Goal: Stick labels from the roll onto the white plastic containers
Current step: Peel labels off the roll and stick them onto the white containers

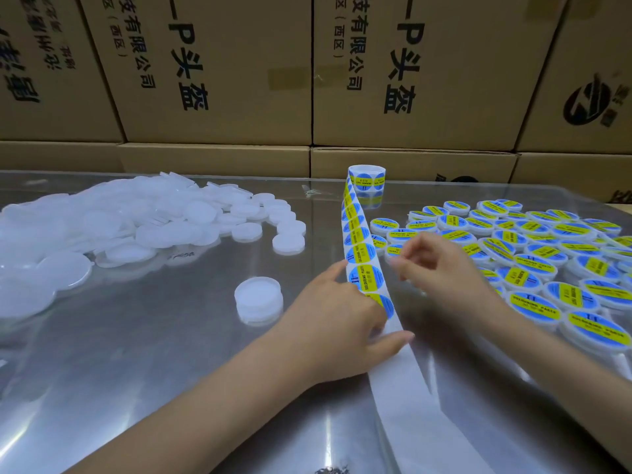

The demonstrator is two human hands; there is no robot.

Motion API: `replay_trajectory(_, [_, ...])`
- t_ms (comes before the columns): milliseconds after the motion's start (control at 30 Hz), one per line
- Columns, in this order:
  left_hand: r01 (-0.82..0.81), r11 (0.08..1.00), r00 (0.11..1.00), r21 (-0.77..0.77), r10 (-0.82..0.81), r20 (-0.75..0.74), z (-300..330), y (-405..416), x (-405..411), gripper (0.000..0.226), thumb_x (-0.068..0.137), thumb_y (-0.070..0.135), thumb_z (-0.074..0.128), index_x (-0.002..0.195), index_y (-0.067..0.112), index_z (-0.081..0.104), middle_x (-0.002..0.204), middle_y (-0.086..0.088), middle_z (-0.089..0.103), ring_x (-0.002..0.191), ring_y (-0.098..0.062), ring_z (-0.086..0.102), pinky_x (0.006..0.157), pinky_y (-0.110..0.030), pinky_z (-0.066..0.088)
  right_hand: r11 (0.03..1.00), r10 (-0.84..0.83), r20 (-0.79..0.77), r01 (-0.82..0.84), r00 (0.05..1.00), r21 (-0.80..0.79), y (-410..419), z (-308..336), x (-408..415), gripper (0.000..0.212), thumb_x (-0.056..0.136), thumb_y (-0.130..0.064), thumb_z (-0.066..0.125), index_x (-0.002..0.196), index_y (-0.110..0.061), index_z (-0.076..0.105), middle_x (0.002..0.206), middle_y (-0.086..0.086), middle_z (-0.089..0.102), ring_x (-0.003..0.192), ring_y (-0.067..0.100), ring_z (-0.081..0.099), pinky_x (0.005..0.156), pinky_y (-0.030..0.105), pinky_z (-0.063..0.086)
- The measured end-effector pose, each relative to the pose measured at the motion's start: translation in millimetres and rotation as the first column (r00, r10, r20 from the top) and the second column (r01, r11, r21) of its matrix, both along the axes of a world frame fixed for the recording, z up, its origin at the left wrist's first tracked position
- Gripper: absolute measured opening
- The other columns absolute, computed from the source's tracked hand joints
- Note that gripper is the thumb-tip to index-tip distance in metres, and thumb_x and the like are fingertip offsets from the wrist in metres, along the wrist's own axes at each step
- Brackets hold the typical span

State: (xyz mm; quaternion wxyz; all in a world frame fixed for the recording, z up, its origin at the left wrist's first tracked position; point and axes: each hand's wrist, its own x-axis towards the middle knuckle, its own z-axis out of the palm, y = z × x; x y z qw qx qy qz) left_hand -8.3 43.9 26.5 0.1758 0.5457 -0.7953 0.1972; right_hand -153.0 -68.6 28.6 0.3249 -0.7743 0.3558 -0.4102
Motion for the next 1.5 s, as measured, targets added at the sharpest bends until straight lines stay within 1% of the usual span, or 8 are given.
replay_trajectory(167, [0.071,0.996,0.997,-0.057,-0.072,-0.024,0.8,4.1,-3.2,0.031,0.078,0.04,0.068,0.054,0.022,0.063,0.048,0.004,0.058,0.053,-0.02,0.054,0.083,-0.032,0.053,0.949,0.277,-0.364,-0.313,0.889,-0.043,11.4,-13.1,7.4,0.017,0.084,-0.017,0.066,0.101,-0.019,0.067,0.082,-0.014,0.062,0.07,-0.001,0.054,0.065,0.011,0.041])
replay_trajectory(333, [-0.248,0.966,0.968,0.073,0.249,-0.007,10.0,1.9,-4.0,0.031,0.095,0.045,0.036,0.08,0.023,0.053,0.087,-0.002,0.063,0.071,-0.025,0.046,0.053,-0.03,0.023,0.941,0.304,-0.399,-0.337,0.865,-0.014,8.7,-13.0,4.1,0.038,0.081,-0.017,0.071,0.117,-0.019,0.06,0.112,-0.009,0.063,0.104,0.007,0.057,0.091,0.022,0.044])
replay_trajectory(500, [-0.66,0.716,0.749,0.227,0.648,0.135,4.8,-4.5,23.3,0.037,0.096,0.048,0.036,0.114,0.016,0.046,0.123,-0.007,0.047,0.11,-0.028,0.048,0.071,-0.033,0.031,0.946,0.322,-0.328,-0.315,0.888,0.076,7.9,-16.7,4.1,0.04,0.081,-0.019,0.073,0.111,-0.034,0.051,0.116,-0.017,0.059,0.11,-0.01,0.05,0.092,0.006,0.038])
replay_trajectory(633, [-0.743,0.561,0.655,0.365,0.721,0.225,2.4,-5.4,45.2,0.038,0.101,0.039,0.031,0.125,0.013,0.045,0.127,-0.009,0.046,0.115,-0.03,0.052,0.073,-0.033,0.033,0.946,0.326,-0.292,-0.31,0.899,0.098,6.9,-18.2,4.3,0.041,0.082,-0.014,0.071,0.114,-0.029,0.051,0.116,-0.016,0.059,0.111,-0.013,0.05,0.094,0.006,0.037])
replay_trajectory(900, [-0.563,0.742,0.783,0.363,0.62,-0.053,4.3,-7.4,42.6,0.029,0.095,0.032,0.047,0.119,0.015,0.046,0.118,-0.003,0.054,0.106,-0.03,0.054,0.073,-0.033,0.039,0.951,0.309,-0.267,-0.295,0.913,0.093,5.9,-20.5,4.6,0.04,0.083,-0.011,0.069,0.116,-0.027,0.051,0.118,-0.011,0.061,0.116,-0.002,0.052,0.093,0.008,0.039])
replay_trajectory(1267, [-0.408,0.865,0.736,0.292,0.501,-0.456,3.1,-15.7,51.7,0.026,0.097,0.039,0.046,0.118,0.033,0.059,0.116,0.0,0.065,0.106,-0.029,0.057,0.088,-0.038,0.047,0.959,0.284,-0.223,-0.279,0.933,0.055,5.6,-24.2,8.1,0.022,0.089,-0.019,0.063,0.101,-0.037,0.056,0.108,-0.016,0.063,0.107,-0.001,0.057,0.093,0.017,0.045])
replay_trajectory(1400, [-0.096,0.993,0.597,0.075,0.117,-0.794,7.7,-16.3,46.8,0.013,0.093,0.032,0.056,0.098,0.037,0.066,0.089,0.018,0.067,0.081,-0.01,0.061,0.059,-0.034,0.056,0.97,0.211,-0.301,-0.236,0.93,-0.049,3.8,-27.2,8.5,0.021,0.088,-0.019,0.064,0.103,-0.032,0.059,0.098,-0.022,0.059,0.098,0.005,0.055,0.085,0.012,0.042])
replay_trajectory(1500, [0.013,0.997,0.544,0.076,0.057,-0.837,4.4,-18.0,41.3,0.009,0.089,0.032,0.061,0.089,0.039,0.066,0.084,0.028,0.064,0.074,0.003,0.056,0.043,-0.015,0.046,0.971,0.128,-0.394,-0.196,0.91,-0.136,0.7,-30.8,8.7,0.034,0.087,-0.025,0.066,0.119,-0.03,0.056,0.097,-0.018,0.054,0.094,0.0,0.047,0.079,0.01,0.035])
